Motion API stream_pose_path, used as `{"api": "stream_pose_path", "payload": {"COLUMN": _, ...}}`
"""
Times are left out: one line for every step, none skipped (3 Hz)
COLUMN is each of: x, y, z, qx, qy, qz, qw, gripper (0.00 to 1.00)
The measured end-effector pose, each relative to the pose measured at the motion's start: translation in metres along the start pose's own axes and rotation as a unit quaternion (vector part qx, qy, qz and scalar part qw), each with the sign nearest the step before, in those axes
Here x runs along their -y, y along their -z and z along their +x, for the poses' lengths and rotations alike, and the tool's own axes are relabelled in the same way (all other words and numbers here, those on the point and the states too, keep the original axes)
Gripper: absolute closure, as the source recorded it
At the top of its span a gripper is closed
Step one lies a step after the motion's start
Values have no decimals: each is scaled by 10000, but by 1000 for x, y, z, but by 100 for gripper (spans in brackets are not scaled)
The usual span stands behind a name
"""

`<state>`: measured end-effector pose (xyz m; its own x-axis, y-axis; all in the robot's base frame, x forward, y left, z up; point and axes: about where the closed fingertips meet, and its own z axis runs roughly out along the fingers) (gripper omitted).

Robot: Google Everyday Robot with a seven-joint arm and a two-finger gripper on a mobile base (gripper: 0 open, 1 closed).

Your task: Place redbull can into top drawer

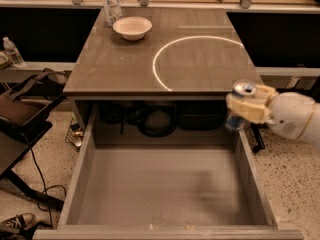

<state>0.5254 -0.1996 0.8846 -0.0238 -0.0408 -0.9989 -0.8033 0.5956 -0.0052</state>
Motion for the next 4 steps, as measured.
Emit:
{"api": "stream_pose_path", "payload": {"x": -70, "y": -64, "z": 43, "qx": 152, "qy": 34, "qz": -924, "qw": 9956, "gripper": 100}}
{"api": "stream_pose_path", "payload": {"x": -110, "y": -102, "z": 63, "qx": 175, "qy": 65, "qz": -1547, "qw": 9878, "gripper": 100}}
{"api": "stream_pose_path", "payload": {"x": -141, "y": -131, "z": 81, "qx": 188, "qy": 122, "qz": -1952, "qw": 9805, "gripper": 100}}
{"api": "stream_pose_path", "payload": {"x": -164, "y": -158, "z": 115, "qx": 217, "qy": 141, "qz": -2204, "qw": 9751, "gripper": 100}}
